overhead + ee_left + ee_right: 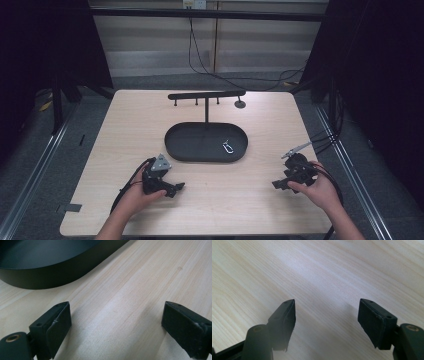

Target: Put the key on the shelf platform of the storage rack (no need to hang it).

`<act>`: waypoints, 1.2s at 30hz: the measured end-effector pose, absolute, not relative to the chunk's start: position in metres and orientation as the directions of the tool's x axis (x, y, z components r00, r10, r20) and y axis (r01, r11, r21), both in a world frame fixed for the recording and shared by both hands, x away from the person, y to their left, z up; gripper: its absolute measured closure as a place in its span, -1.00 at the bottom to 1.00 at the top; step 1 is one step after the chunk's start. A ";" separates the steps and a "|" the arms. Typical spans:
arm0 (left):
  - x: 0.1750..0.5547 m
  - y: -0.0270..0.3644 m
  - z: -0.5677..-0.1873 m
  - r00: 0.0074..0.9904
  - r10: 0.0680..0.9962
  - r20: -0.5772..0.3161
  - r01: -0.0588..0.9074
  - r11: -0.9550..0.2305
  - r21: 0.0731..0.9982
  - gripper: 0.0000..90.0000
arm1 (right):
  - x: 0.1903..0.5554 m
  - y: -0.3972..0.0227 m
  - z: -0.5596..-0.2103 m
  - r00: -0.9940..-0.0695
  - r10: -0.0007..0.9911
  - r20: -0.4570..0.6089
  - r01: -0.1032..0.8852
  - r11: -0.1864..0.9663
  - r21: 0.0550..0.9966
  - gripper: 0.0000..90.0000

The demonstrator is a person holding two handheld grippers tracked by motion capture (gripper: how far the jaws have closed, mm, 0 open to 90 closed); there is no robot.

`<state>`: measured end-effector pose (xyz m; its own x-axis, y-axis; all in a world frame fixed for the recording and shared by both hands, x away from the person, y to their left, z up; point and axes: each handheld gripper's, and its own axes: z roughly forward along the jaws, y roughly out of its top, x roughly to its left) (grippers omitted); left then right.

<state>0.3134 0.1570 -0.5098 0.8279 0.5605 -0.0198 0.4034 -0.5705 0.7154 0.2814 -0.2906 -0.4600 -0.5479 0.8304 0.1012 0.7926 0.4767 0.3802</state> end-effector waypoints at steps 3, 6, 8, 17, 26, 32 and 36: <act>0.313 0.157 -0.510 0.828 0.561 -0.019 0.404 -0.572 0.714 -0.80 | 0.279 -0.292 -0.461 -0.553 0.828 0.094 0.789 0.484 0.379 -0.32; 0.313 0.157 -0.510 0.828 0.560 -0.020 0.403 -0.571 0.715 -0.80 | 0.277 -0.294 -0.463 -0.558 0.826 0.085 0.783 0.490 0.383 -0.32; 0.313 0.157 -0.510 0.828 0.560 -0.020 0.403 -0.571 0.715 -0.80 | 0.276 -0.294 -0.463 -0.545 0.833 0.093 0.793 0.477 0.378 -0.32; 0.313 0.157 -0.510 0.828 0.561 -0.020 0.403 -0.570 0.716 -0.80 | 0.271 -0.299 -0.470 -0.542 0.836 0.084 0.794 0.477 0.377 -0.32; 0.313 0.157 -0.510 0.828 0.561 -0.019 0.404 -0.572 0.714 -0.80 | 0.267 -0.303 -0.475 -0.550 0.833 0.063 0.788 0.493 0.368 -0.33; 0.313 0.157 -0.510 0.828 0.560 -0.020 0.403 -0.570 0.716 -0.80 | 0.265 -0.304 -0.475 -0.549 0.834 0.061 0.790 0.494 0.363 -0.33; 0.313 0.157 -0.510 0.828 0.561 -0.020 0.403 -0.571 0.715 -0.80 | 0.264 -0.304 -0.475 -0.553 0.831 0.056 0.787 0.499 0.363 -0.32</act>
